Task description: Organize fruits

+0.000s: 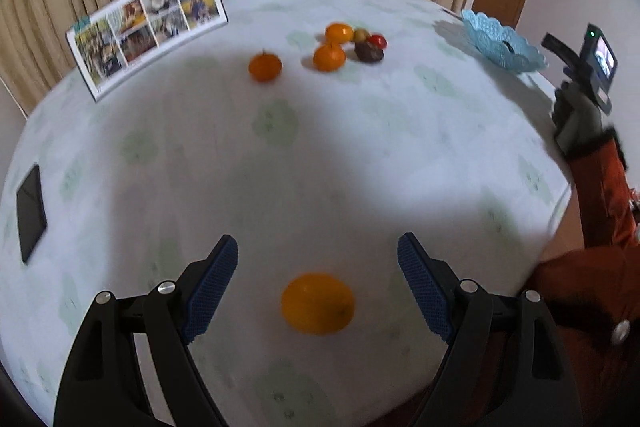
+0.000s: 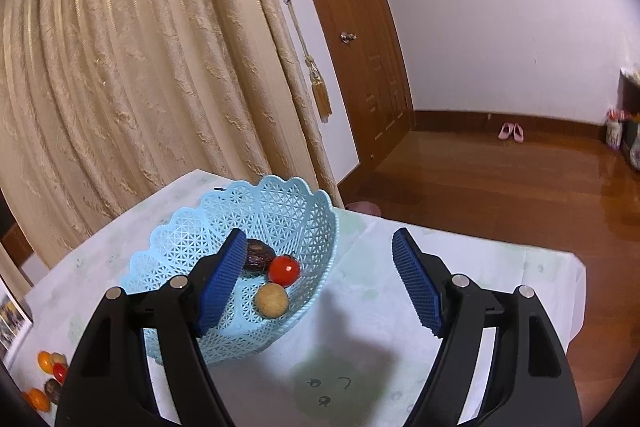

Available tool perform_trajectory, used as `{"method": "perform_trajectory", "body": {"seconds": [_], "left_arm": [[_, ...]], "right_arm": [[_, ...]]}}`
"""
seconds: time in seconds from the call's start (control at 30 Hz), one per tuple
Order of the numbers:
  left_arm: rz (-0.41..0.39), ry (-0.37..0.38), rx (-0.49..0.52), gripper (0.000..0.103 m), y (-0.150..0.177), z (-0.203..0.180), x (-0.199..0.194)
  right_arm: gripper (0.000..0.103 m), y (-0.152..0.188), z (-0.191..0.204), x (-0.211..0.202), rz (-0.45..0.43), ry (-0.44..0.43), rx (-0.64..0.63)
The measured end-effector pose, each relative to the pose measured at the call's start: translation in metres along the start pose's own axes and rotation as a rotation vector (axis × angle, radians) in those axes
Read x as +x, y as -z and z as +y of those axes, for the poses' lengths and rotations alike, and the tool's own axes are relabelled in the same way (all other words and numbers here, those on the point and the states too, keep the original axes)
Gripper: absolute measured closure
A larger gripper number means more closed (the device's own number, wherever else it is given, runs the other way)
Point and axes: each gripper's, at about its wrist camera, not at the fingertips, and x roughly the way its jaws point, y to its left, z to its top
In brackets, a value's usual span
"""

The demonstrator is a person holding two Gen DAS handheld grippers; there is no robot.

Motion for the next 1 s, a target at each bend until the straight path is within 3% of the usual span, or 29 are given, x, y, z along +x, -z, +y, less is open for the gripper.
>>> {"method": "perform_trajectory", "body": {"seconds": [0.27,0.5,0.73,0.83,1.0], "left_arm": [[-0.010,0.043,-0.081,0.027,0.028,0.016,0.003],[-0.024,0.084,-0.033,0.032,0.035,0.010,-0.004],[-0.015,0.154,-0.010,0.040,0.039,0.004,0.005],[0.002,0.179,-0.004,0.050,0.039,0.001,0.012],[-0.001,0.207,0.011,0.063,0.038,-0.001,0.017]], "right_arm": [[0.026,0.012,0.035,-0.019,-0.008,-0.047,-0.087],[0.026,0.024,0.076,-0.042,0.035,-0.186,-0.159],[0.026,0.062,0.155,-0.062,0.213,-0.473,-0.339],[0.026,0.086,0.189,-0.068,0.316,-0.594,-0.415],[0.026,0.120,0.231,-0.072,0.467,-0.702,-0.480]]}}
